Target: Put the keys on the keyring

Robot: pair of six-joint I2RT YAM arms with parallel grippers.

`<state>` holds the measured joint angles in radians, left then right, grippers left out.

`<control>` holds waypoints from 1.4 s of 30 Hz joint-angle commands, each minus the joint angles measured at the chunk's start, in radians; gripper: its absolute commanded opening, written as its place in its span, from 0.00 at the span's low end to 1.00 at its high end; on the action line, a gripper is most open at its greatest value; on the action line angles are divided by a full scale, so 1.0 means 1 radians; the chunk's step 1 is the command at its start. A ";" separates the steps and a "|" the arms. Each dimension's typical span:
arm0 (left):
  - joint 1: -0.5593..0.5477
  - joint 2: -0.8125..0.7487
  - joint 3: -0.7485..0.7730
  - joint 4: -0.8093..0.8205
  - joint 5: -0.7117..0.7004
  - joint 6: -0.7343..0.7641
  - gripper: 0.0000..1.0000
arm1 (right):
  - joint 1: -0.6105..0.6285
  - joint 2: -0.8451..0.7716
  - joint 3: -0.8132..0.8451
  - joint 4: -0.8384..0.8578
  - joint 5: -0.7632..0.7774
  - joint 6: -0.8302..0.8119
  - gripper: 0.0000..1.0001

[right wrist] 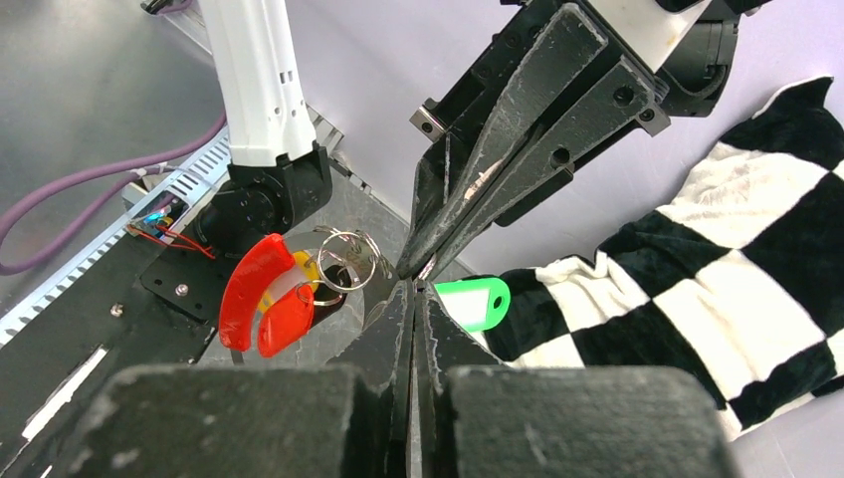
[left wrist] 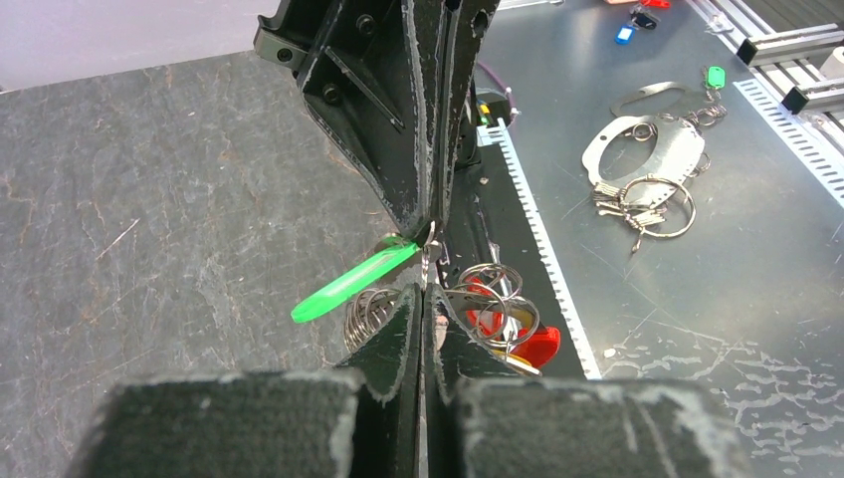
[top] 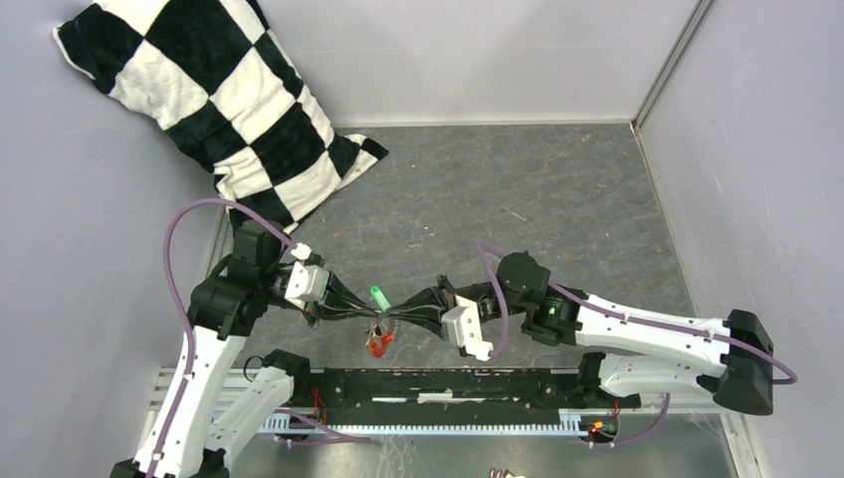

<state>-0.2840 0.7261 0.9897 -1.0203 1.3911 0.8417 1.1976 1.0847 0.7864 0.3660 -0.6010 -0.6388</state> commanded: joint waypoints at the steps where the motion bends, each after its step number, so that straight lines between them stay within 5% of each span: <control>1: -0.004 -0.010 0.038 0.008 0.036 -0.011 0.02 | 0.013 0.015 0.061 -0.010 0.006 -0.039 0.00; 42: -0.059 -0.001 0.061 0.008 -0.056 -0.022 0.02 | 0.013 0.044 0.145 -0.077 -0.069 -0.075 0.00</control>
<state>-0.3344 0.7235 1.0183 -1.0218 1.3369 0.8413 1.2045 1.1229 0.8787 0.2455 -0.6468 -0.7052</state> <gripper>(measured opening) 0.032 0.011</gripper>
